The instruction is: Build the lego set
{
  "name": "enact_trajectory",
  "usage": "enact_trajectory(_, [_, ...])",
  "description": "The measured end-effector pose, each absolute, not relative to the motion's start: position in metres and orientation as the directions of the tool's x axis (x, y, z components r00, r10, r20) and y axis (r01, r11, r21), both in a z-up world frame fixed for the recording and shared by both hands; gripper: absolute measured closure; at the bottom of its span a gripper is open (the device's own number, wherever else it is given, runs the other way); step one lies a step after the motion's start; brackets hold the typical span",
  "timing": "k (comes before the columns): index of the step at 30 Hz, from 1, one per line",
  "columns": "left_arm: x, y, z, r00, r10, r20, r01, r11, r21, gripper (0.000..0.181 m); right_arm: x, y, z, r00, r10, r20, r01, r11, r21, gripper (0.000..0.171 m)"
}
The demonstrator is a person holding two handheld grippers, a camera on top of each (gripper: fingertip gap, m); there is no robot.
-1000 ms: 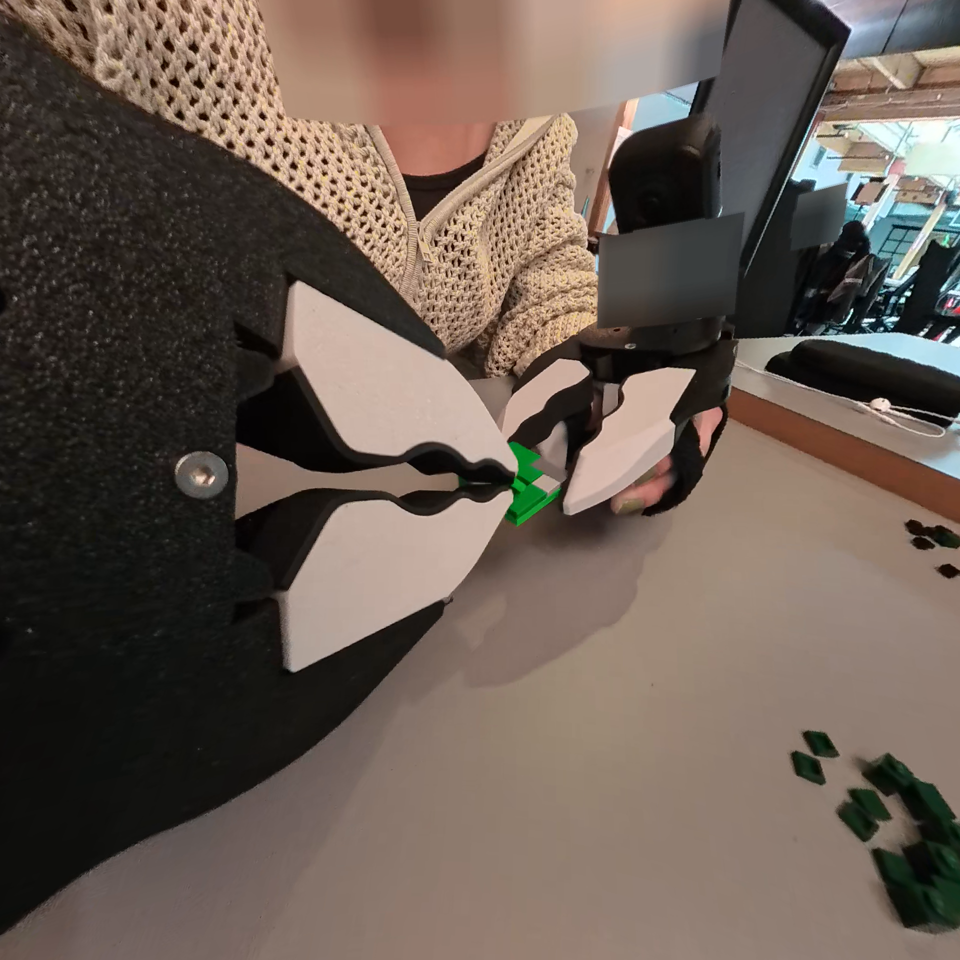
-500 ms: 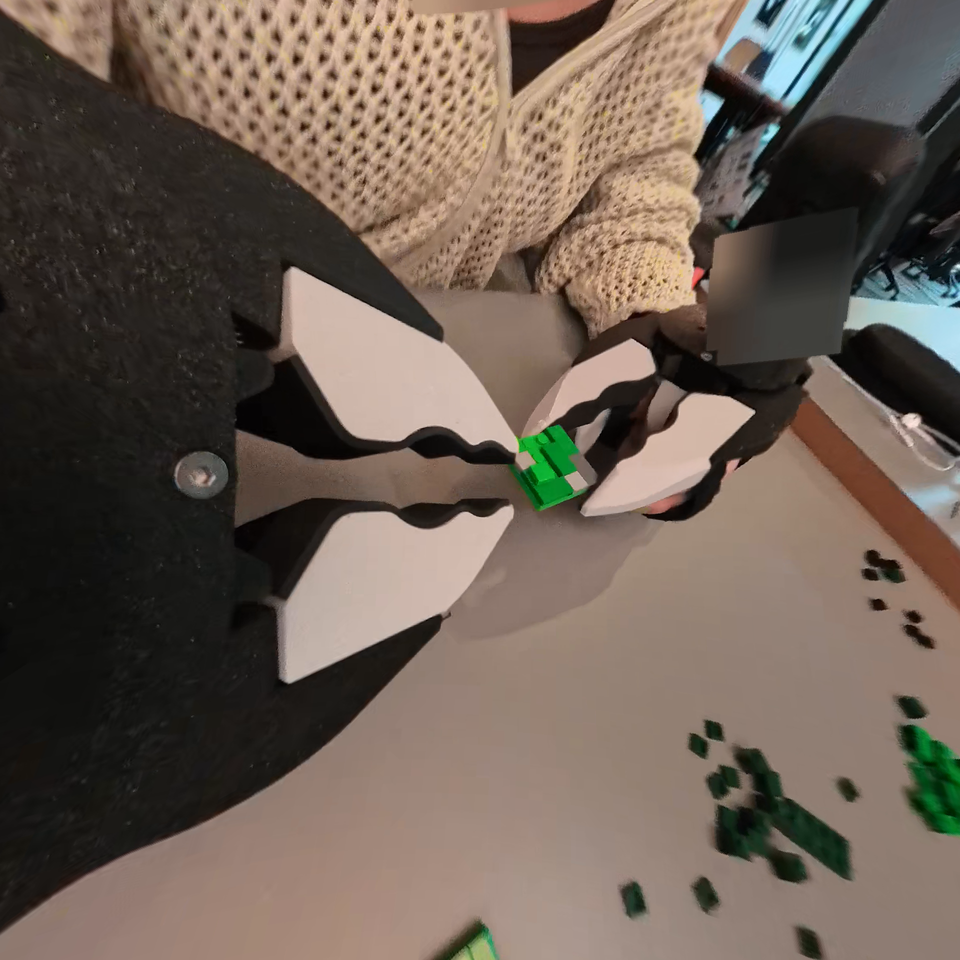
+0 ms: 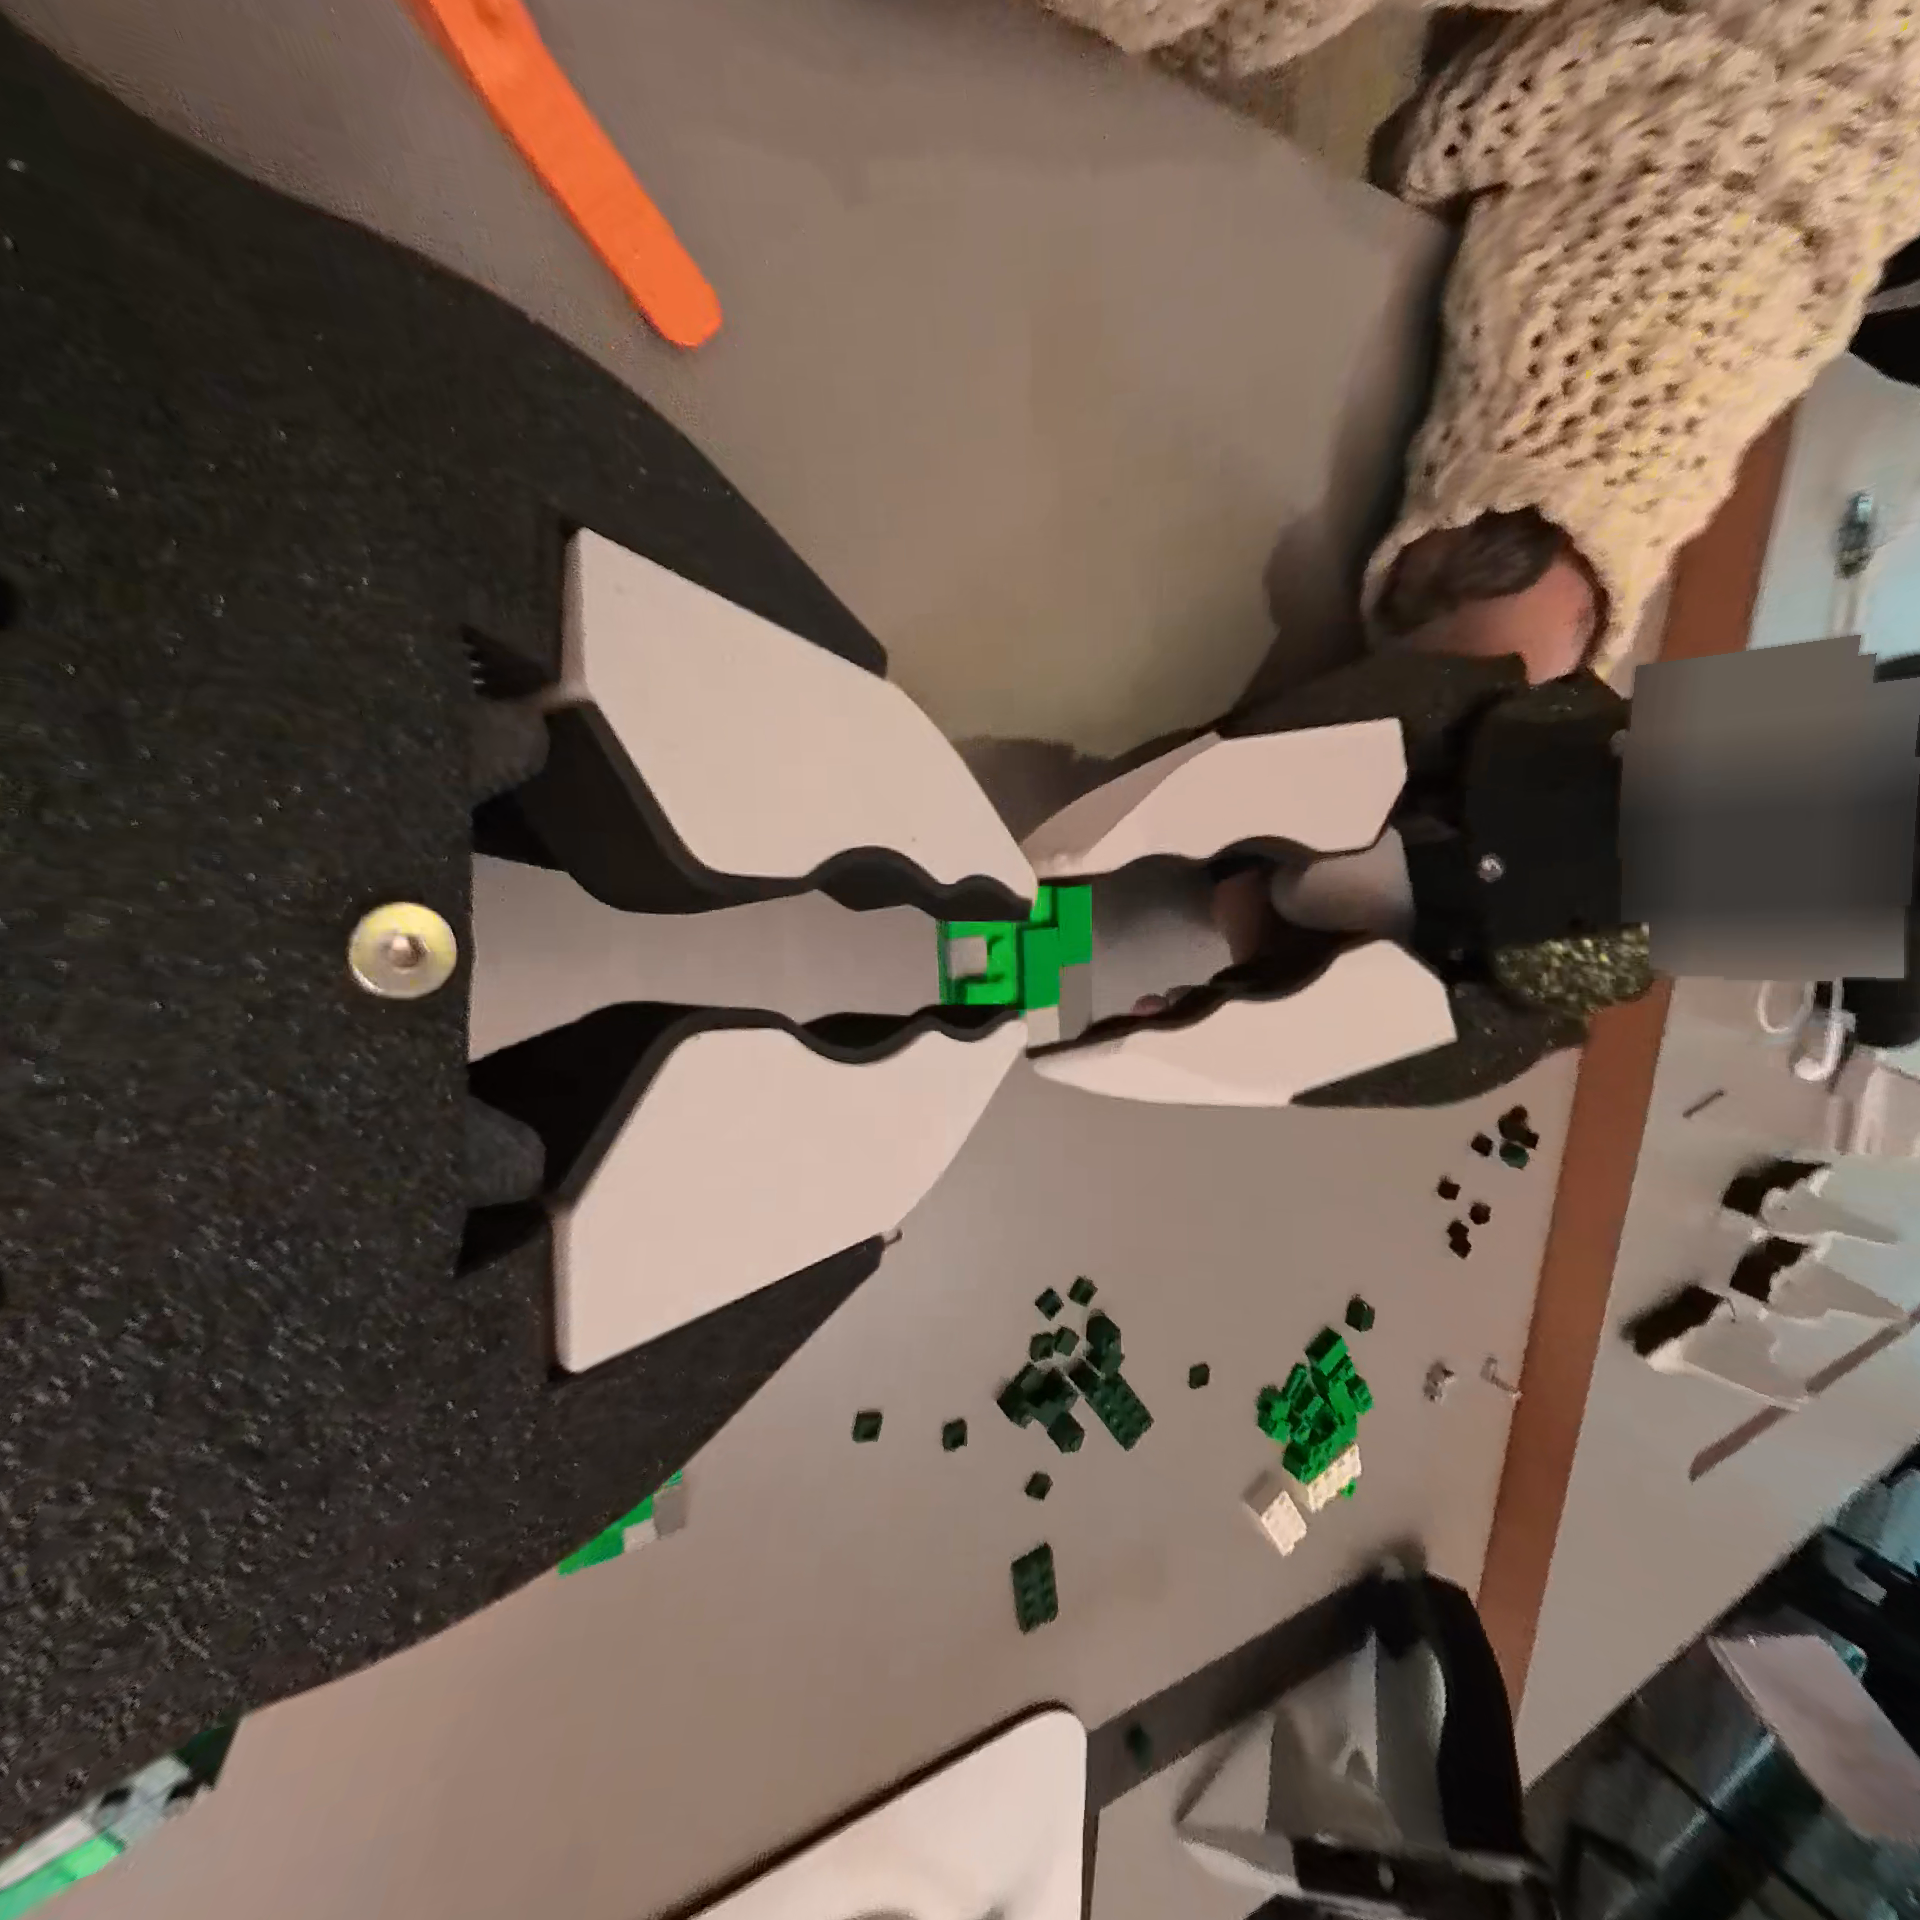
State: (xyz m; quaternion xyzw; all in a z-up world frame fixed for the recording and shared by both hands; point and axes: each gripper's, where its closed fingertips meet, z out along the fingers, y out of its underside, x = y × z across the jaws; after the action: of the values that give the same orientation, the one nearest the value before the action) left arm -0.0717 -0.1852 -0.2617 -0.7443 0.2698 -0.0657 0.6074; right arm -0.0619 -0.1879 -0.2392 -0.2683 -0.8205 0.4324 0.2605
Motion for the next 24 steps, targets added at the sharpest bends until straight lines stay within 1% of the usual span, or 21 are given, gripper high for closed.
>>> enact_trajectory(4, [-0.0709,-0.1859,-0.2613,0.843,-0.488,-0.227,-0.319,-0.114,-0.941,0.147,-0.0665,-0.1858,-0.2430,-0.701,0.674,0.234,0.214,0.511,-0.833,0.157])
enact_trajectory(8, [-0.0704,-0.1862,-0.2612,0.841,-0.492,-0.226,-0.319,-0.113,-0.941,0.147,-0.0676,-0.1849,-0.2455,-0.705,0.687,0.175,0.252,0.474,-0.844,0.157])
enact_trajectory(12, [-0.0700,-0.1863,-0.2612,0.840,-0.493,-0.227,-0.320,-0.112,-0.941,0.147,-0.0679,-0.1834,-0.2493,-0.710,0.687,0.156,0.281,0.479,-0.832,0.162])
enact_trajectory(18, [-0.0696,-0.1863,-0.2616,0.838,-0.495,-0.228,-0.322,-0.113,-0.940,0.147,-0.0679,-0.1878,-0.2491,-0.722,0.674,0.155,0.275,0.485,-0.830,0.164])
enact_trajectory(24, [-0.0692,-0.1864,-0.2615,0.837,-0.497,-0.228,-0.323,-0.112,-0.940,0.147,-0.0703,-0.1891,-0.2495,-0.725,0.661,0.192,0.262,0.523,-0.811,0.164])
